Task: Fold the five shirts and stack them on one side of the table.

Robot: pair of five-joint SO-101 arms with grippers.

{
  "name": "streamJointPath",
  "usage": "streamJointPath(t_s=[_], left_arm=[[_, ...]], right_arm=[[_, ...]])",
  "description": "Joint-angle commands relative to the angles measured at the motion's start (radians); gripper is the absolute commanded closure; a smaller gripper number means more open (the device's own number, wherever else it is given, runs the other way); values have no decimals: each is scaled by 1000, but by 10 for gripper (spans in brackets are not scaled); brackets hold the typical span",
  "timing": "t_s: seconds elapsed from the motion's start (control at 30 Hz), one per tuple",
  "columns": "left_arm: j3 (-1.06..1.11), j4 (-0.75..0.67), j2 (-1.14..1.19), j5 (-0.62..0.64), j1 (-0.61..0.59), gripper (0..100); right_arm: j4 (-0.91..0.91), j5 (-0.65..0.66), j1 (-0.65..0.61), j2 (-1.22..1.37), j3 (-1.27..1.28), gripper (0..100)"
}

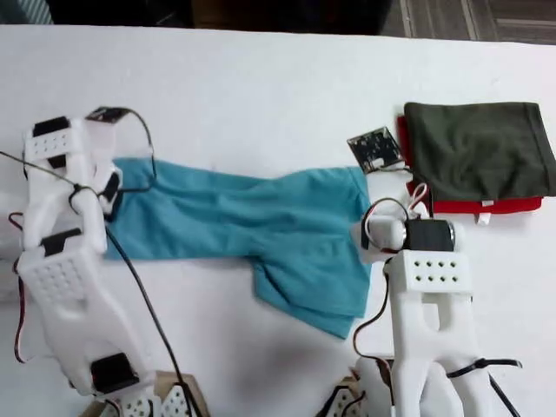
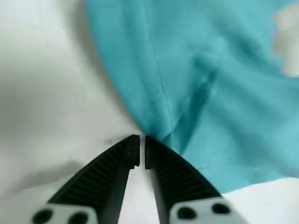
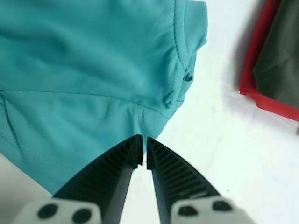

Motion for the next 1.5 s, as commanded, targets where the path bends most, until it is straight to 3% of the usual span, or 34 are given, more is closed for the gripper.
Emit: streamJointPath(t_s=[0.0,0.2,0.47,1.47], left_arm=[[-13,-5,17,0,21,928],[-33,15,9,6,32,833],[-225,218,-18,20,35,828],[-214,299,-78,29,54,827]], right_arm=[[7,-8,10,-24,-40,974],[5,-8,10,-18,-38,974],[5,-8,4,-18,-38,974],[-42,-9,2,-18,38,974]])
